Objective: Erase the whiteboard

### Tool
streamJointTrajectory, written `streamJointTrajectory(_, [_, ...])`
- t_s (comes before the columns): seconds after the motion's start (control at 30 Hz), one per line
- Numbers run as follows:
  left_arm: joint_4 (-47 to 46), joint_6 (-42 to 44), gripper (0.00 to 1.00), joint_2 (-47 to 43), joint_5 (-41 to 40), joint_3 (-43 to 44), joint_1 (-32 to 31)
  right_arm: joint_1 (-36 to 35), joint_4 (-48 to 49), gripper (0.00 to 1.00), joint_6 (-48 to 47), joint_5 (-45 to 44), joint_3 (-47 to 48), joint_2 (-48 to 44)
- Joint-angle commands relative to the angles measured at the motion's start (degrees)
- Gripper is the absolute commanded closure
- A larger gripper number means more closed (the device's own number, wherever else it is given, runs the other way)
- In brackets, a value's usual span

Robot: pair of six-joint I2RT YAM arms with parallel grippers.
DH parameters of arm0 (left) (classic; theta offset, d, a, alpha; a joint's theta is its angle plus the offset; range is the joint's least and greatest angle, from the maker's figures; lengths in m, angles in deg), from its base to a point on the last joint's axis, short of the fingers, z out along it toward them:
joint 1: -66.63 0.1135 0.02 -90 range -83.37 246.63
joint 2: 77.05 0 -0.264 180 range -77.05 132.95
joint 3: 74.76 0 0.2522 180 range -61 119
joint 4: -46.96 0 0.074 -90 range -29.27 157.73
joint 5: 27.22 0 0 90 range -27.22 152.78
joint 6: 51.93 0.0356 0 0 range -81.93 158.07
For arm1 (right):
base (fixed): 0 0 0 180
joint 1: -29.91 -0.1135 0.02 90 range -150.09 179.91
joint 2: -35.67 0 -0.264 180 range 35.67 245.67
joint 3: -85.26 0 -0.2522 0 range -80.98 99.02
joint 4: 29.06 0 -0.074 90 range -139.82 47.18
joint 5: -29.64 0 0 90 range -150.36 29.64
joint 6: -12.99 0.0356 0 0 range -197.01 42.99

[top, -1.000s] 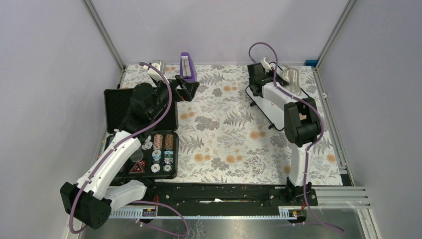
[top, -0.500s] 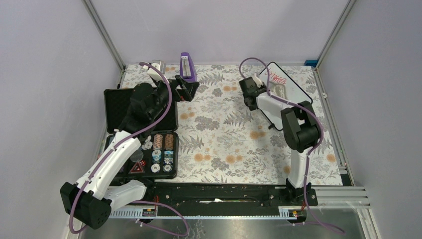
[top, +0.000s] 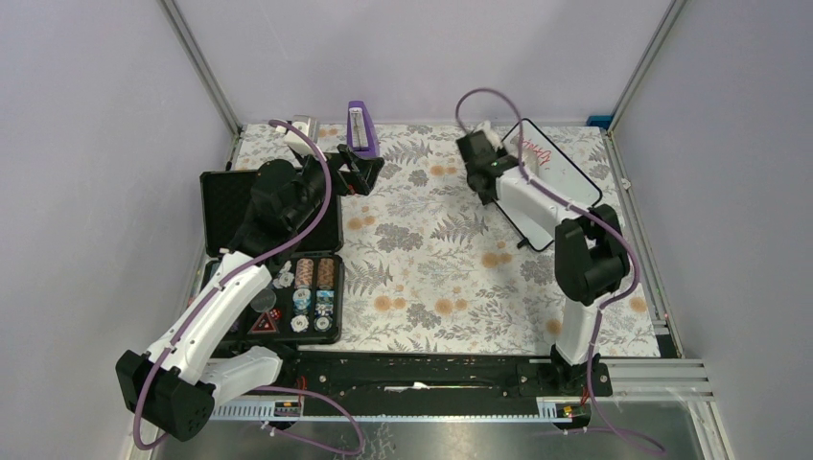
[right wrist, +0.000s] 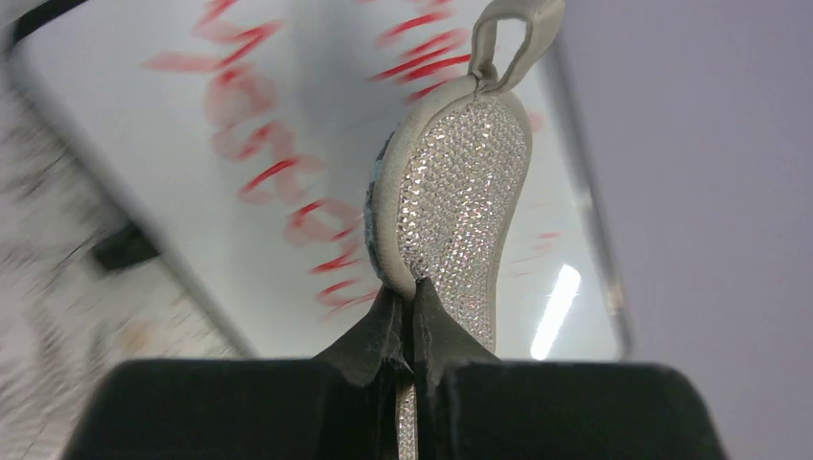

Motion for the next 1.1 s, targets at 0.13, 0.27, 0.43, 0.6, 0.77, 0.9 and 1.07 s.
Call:
streamJointTrajectory(0.13, [-2.49,0.27,0.01,-1.08,0.6,1.32,-0.23,9.67,3.99,1.0,-8.43,-18.05,7.88,1.02])
streamJointTrajectory(0.27, [-2.45,0.14,0.01,-1.07,0.7,1.33,-0.23,11.0,7.24,1.0,-10.84,-21.03,6.68,2.77])
streamJointTrajectory(0.43, [-2.44,0.0,0.01,-1.11,0.99,1.33,-0.23,11.05,6.58,1.0,-10.32,-19.89,5.36,5.36])
streamJointTrajectory(0.6, [-2.44,0.0,0.01,-1.26,0.88,1.33,-0.23,11.05,2.13,1.0,-7.18,-18.21,4.13,7.86])
streamJointTrajectory(0.77, [-2.53,-0.26,0.01,-1.18,1.05,1.33,-0.23,9.28,-2.85,1.0,-1.42,-15.08,1.7,8.64])
streamJointTrajectory(0.9, [-2.61,-0.43,0.01,-1.06,1.27,1.28,-0.23,4.84,-3.68,1.0,0.95,-9.52,-2.04,8.73])
streamJointTrajectory(1.07, [-2.7,-0.36,0.01,-1.01,1.09,1.11,-0.23,-1.05,-5.33,1.0,3.17,1.74,-2.28,8.95])
